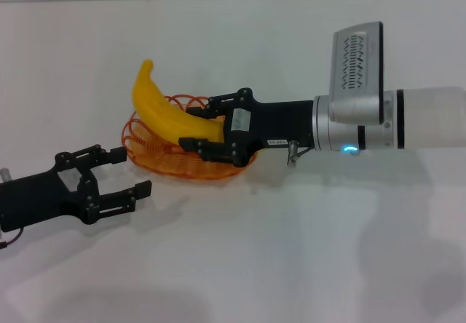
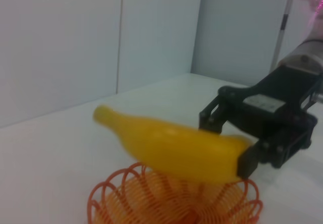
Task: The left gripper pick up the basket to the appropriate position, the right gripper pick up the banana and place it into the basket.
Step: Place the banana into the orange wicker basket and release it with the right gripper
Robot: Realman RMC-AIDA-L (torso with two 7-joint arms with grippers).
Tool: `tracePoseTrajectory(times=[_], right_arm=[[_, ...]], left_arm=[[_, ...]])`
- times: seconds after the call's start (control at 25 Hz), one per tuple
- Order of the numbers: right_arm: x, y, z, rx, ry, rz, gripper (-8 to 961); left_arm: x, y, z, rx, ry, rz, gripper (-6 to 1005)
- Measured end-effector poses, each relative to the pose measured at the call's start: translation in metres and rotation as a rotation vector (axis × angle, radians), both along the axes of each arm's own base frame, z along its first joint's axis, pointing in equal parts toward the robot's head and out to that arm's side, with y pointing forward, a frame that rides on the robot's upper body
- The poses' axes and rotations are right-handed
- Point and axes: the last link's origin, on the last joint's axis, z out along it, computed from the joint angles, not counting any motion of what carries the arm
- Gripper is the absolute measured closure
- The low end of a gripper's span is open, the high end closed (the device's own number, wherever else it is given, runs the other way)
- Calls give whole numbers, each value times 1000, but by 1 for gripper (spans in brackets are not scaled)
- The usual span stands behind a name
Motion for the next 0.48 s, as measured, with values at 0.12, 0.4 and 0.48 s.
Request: tracePoseTrajectory(times=[0.12,0.4,0.48], right_arm=[[2,1,0,7,-7,-4,477],[1,2,2,13,17,-25,465],[1,2,3,16,24,-33,454]], left_arm=[[0,0,0,-2,0,-2,197],[-1,-1,-1,-4,-1,3,197],[-1,-1,-1,-5,0,3,197]])
